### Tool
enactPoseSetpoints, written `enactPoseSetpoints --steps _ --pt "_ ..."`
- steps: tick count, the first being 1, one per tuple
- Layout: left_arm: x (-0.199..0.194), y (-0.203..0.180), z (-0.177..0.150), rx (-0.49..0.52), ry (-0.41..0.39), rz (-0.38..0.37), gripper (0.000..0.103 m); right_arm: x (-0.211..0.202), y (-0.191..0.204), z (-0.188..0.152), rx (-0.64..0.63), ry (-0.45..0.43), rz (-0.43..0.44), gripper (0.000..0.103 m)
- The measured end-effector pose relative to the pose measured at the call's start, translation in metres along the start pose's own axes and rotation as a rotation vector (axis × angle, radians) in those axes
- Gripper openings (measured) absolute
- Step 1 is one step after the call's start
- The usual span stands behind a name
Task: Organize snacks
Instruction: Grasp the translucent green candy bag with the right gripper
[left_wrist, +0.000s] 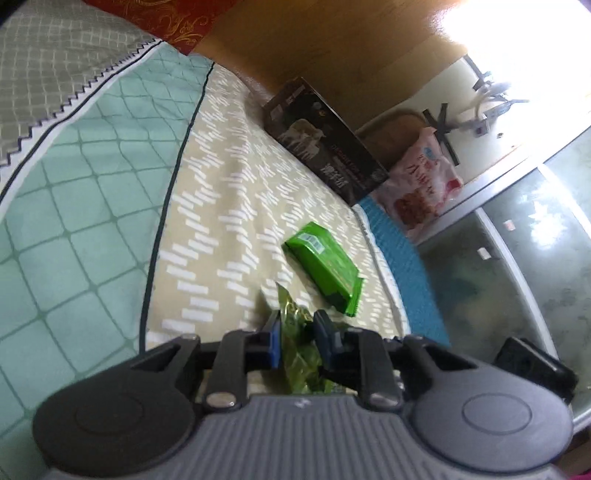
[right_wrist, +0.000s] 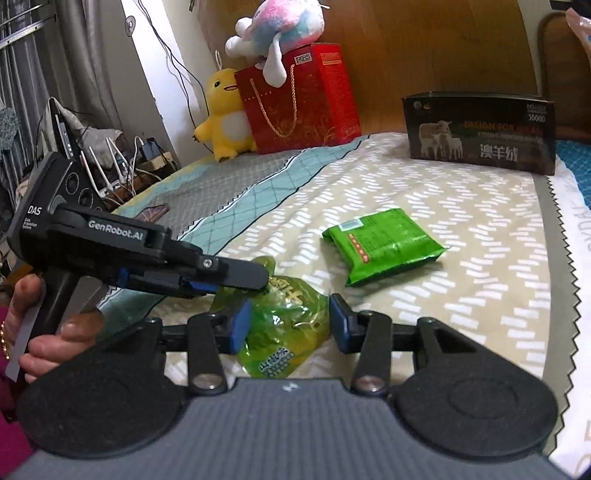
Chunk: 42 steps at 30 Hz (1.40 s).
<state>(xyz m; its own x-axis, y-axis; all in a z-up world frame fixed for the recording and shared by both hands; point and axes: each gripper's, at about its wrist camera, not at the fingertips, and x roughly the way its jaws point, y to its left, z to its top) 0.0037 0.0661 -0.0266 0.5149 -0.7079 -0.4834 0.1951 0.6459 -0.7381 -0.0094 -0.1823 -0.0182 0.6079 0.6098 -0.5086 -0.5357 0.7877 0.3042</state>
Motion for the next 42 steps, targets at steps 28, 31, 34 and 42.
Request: enactPoseSetpoints --steps 28,31,34,42 --pt "0.003 -0.023 0.0 -0.058 0.083 -0.131 0.017 -0.028 0.033 -0.036 -0.219 -0.03 -0.083 0.045" --pt "0.005 -0.027 0.002 -0.045 0.091 -0.136 0.017 -0.03 0.032 -0.036 -0.209 -0.042 -0.074 0.04" --pt "0.009 -0.036 0.004 0.002 0.097 -0.119 0.018 -0.03 0.03 -0.036 -0.197 -0.045 -0.068 0.04" --pt "0.026 -0.058 -0.014 0.222 0.152 0.056 0.028 -0.029 0.027 -0.037 -0.188 -0.059 -0.07 0.046"
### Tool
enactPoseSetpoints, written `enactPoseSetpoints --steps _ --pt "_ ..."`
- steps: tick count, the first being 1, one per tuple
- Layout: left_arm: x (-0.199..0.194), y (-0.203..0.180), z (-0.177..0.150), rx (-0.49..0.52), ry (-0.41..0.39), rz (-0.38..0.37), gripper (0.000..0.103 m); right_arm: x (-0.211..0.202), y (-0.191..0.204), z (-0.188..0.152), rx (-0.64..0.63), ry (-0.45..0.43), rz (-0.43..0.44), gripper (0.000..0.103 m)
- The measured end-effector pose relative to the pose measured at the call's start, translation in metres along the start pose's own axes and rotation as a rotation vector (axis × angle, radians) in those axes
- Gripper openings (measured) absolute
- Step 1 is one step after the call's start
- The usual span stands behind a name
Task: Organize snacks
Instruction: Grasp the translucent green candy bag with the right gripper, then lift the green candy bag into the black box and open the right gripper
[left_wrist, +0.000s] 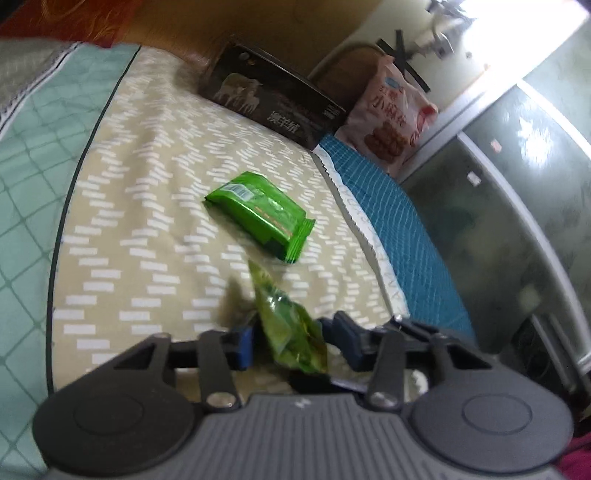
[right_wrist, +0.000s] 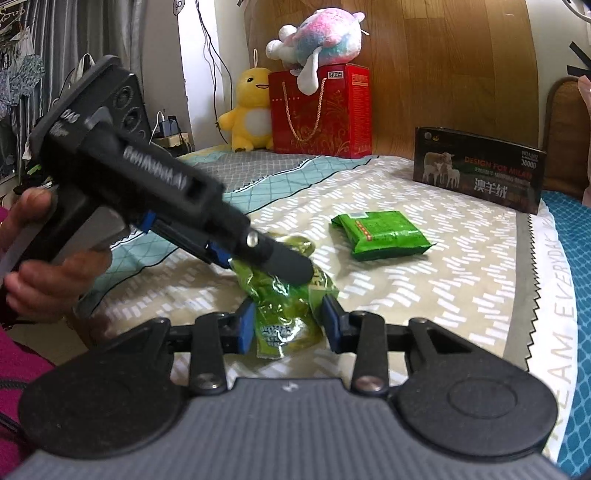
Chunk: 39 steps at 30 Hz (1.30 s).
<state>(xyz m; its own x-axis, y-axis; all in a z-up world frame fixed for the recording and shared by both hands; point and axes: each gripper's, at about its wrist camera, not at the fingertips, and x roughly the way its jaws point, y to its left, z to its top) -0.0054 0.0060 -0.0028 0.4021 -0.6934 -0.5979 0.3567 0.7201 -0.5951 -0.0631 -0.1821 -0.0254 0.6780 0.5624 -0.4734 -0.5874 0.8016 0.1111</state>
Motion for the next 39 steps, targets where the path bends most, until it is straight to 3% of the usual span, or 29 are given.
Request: enactPoseSetpoints --steps 2,4,8,9,15,22,26,31,32,33,37,39 --pt "0.0 0.005 0.003 -0.03 0.003 -0.017 0.02 0.0 -0.002 0.0 0.02 0.008 -0.02 0.057" --pt "-0.002 0.018 0.007 -0.123 -0.001 -0.09 0.018 -0.001 -0.006 0.001 0.039 0.008 -0.017 0.057" --pt "-0.007 0.026 0.013 -0.181 -0.02 -0.187 0.018 -0.004 -0.015 0.006 0.109 0.02 0.015 0.053" --pt "-0.008 0.024 0.015 -0.173 -0.023 -0.195 0.018 -0.007 -0.019 0.009 0.13 0.007 0.027 0.046" --pt "-0.009 0.006 0.046 -0.096 -0.052 -0.205 0.018 -0.016 -0.031 0.033 0.129 -0.083 0.005 0.044" --pt "0.004 -0.034 0.137 0.092 -0.135 -0.176 0.018 -0.001 -0.074 0.089 0.034 -0.231 -0.146 0.044" --pt "0.031 -0.049 0.196 0.151 -0.174 -0.156 0.025 0.027 -0.119 0.127 0.019 -0.255 -0.202 0.044" --pt "0.084 -0.042 0.261 0.187 -0.203 -0.062 0.028 0.08 -0.177 0.161 0.022 -0.217 -0.242 0.049" --pt "0.094 -0.036 0.271 0.191 -0.209 -0.026 0.033 0.092 -0.186 0.165 0.029 -0.203 -0.243 0.05" --pt "0.105 -0.03 0.28 0.198 -0.216 0.021 0.035 0.106 -0.194 0.168 0.03 -0.193 -0.253 0.056" --pt "0.138 -0.007 0.29 0.211 -0.228 0.302 0.047 0.132 -0.197 0.163 -0.015 -0.149 -0.252 0.057" --pt "0.139 0.002 0.284 0.196 -0.21 0.314 0.047 0.124 -0.195 0.158 -0.013 -0.168 -0.251 0.057"
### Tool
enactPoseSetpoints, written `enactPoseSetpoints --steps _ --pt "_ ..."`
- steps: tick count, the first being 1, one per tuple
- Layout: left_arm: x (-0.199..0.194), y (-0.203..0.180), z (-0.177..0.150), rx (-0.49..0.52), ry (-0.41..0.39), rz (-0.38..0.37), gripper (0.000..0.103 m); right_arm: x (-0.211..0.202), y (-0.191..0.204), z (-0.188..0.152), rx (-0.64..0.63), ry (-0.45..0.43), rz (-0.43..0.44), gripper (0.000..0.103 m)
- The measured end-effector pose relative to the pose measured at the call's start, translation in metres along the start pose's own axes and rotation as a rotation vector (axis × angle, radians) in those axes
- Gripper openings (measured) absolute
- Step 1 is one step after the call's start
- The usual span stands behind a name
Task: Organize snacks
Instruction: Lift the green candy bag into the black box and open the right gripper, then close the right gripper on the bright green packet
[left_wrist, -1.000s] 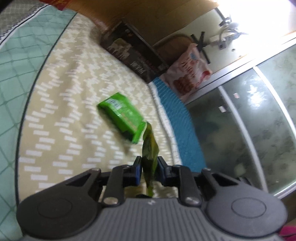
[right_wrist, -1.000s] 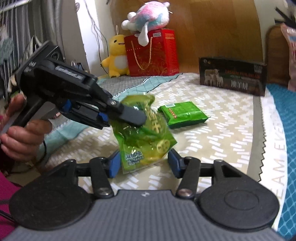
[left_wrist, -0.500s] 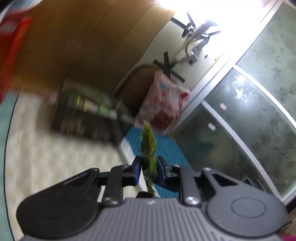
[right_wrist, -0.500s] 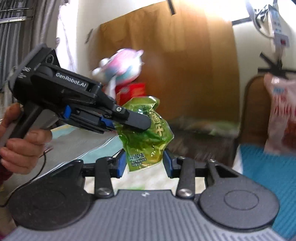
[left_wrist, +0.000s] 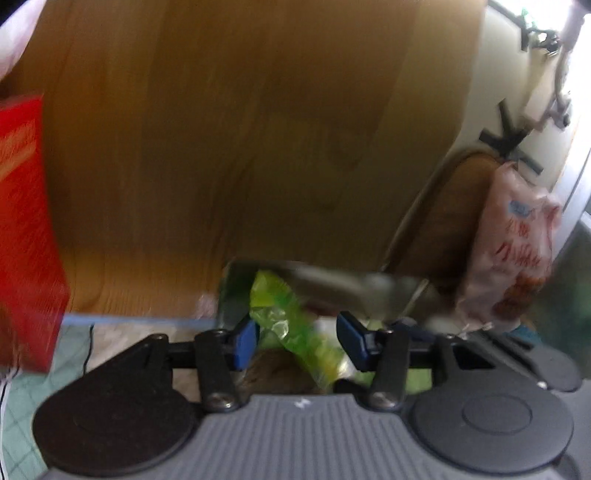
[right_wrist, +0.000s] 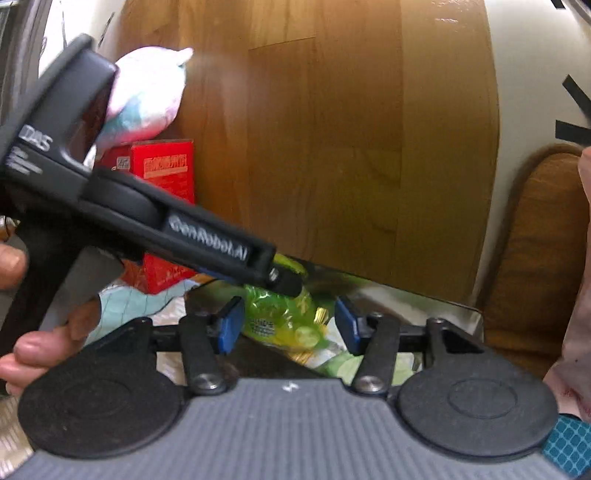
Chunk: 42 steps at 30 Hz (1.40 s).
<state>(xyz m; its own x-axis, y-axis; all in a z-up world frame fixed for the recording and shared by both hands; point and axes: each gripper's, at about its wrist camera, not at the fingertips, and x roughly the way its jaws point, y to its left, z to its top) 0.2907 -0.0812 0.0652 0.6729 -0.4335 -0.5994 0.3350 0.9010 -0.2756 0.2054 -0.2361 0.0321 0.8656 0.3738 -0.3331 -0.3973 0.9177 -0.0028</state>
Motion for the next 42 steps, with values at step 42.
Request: enactPoseSetpoints --steps 42 --pt "-0.207 -0.027 -0.256 -0.141 0.166 -0.3 0.05 -0.209 0.138 -0.127 0.072 0.227 0.083 0.076"
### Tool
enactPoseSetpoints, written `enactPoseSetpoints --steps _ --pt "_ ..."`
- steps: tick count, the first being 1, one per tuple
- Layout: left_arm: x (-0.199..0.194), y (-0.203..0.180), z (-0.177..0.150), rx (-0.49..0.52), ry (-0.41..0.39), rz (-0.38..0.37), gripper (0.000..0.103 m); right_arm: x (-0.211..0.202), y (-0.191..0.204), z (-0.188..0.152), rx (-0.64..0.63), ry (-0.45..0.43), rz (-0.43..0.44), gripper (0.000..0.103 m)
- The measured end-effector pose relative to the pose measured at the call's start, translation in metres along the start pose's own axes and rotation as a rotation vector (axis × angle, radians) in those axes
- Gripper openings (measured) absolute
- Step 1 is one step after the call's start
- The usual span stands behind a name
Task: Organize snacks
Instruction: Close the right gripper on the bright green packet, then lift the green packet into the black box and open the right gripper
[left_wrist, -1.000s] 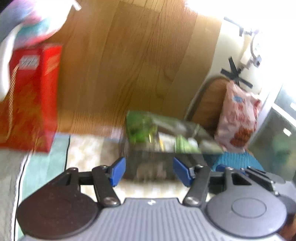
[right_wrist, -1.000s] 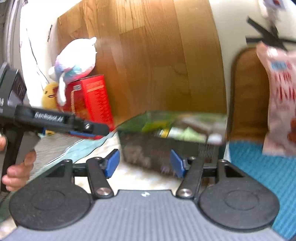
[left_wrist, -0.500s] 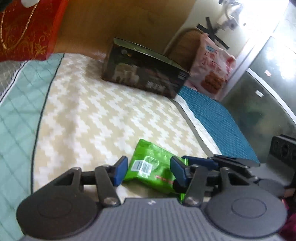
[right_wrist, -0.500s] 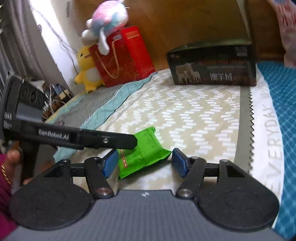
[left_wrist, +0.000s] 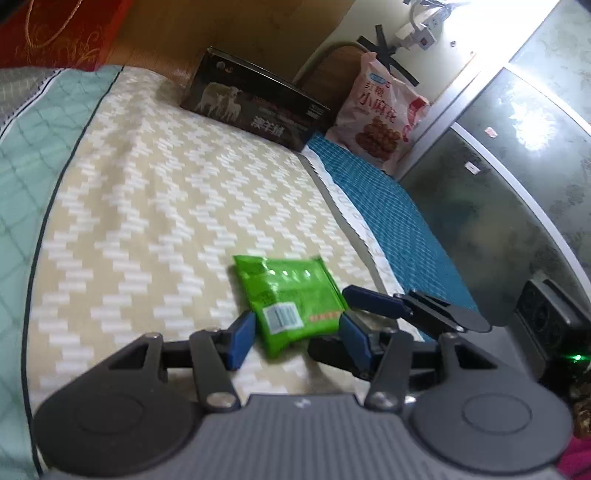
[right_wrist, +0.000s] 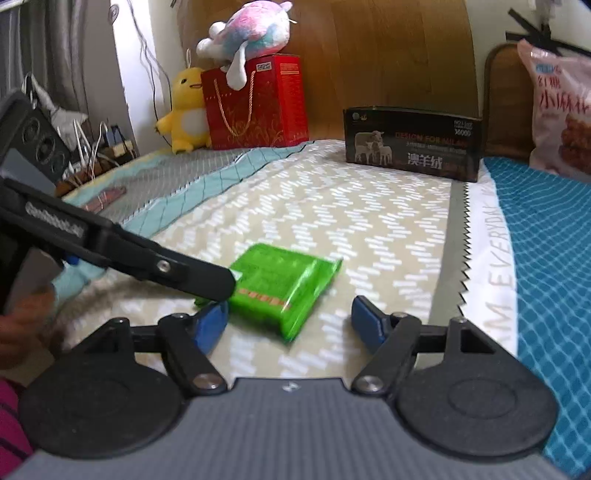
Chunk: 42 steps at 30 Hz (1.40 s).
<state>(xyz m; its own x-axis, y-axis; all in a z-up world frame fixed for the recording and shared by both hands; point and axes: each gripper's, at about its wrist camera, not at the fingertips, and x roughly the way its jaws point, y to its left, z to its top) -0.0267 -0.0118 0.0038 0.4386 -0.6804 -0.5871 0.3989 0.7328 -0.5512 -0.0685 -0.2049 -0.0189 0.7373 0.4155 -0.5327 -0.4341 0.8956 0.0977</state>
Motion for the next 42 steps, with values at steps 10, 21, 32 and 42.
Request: enactPoseSetpoints --steps 10,21,32,42 --pt "-0.001 0.006 0.015 -0.046 0.007 0.044 0.057 0.004 0.005 0.006 -0.09 0.006 -0.036 0.076" --pt "0.021 -0.013 0.017 0.017 0.039 0.041 0.048 0.011 0.008 0.006 -0.089 0.025 0.005 0.059" --pt "0.026 -0.031 0.061 0.08 0.04 -0.041 0.046 -0.001 -0.019 0.044 -0.068 -0.086 -0.027 0.058" --pt "0.085 -0.037 0.217 0.192 -0.136 0.064 0.048 0.086 -0.115 0.162 -0.003 -0.23 -0.086 0.058"
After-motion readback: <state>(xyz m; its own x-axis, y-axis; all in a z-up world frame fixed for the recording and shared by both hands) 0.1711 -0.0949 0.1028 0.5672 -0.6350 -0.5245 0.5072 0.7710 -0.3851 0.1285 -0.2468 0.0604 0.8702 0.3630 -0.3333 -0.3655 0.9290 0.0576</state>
